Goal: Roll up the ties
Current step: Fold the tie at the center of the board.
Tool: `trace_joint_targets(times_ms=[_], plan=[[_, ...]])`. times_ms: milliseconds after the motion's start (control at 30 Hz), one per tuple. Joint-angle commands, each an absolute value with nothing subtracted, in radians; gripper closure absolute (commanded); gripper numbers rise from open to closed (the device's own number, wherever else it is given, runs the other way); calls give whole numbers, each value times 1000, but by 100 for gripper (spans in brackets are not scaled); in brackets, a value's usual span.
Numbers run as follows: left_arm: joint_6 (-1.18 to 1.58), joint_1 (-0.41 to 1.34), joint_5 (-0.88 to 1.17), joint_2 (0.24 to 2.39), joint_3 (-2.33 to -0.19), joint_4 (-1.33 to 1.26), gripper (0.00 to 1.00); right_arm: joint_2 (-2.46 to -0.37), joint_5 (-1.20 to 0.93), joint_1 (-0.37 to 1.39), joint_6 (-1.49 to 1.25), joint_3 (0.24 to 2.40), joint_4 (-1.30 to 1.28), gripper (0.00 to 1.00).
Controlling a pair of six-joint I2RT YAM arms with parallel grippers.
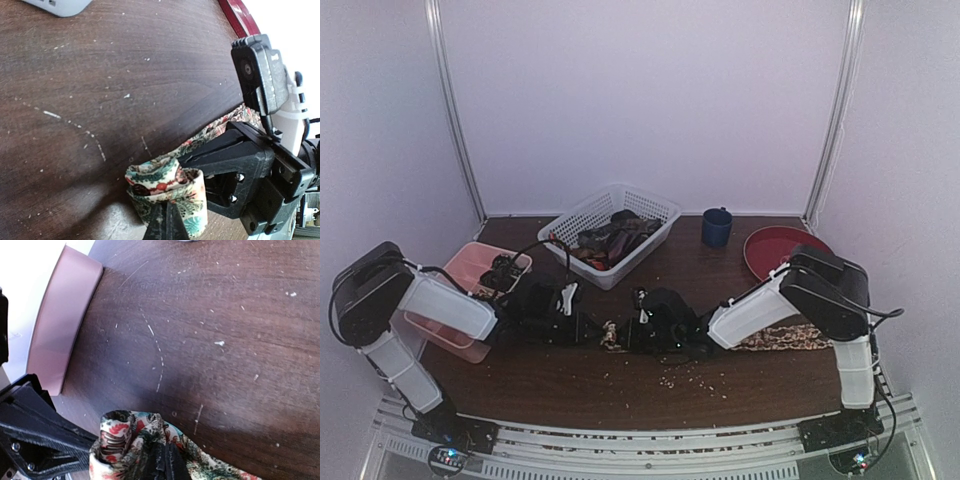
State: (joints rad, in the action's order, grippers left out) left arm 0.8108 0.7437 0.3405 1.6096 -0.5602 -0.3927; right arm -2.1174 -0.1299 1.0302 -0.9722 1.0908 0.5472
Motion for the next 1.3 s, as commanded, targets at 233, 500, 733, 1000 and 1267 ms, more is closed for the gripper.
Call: trace_joint_targets(times_ms=[233,500,733,1000,1267], plan=[[805,770,325,1641,-618,-402,100,-1966,-86,967,-952,957,523,86],[807,785,319,1680,-649,-399,100,-1916,-135,970,-1011,908,607,68],[807,798,315,1714,-682,-399,100,-1958,-163,985,-1032,937,617,58],[805,808,313,1726,-697,-413,100,-2013,-155,987,-1014,984,545,69],[512,808,211,1633,-830,-132,81,-2028,-151,987,-992,972,544,81]])
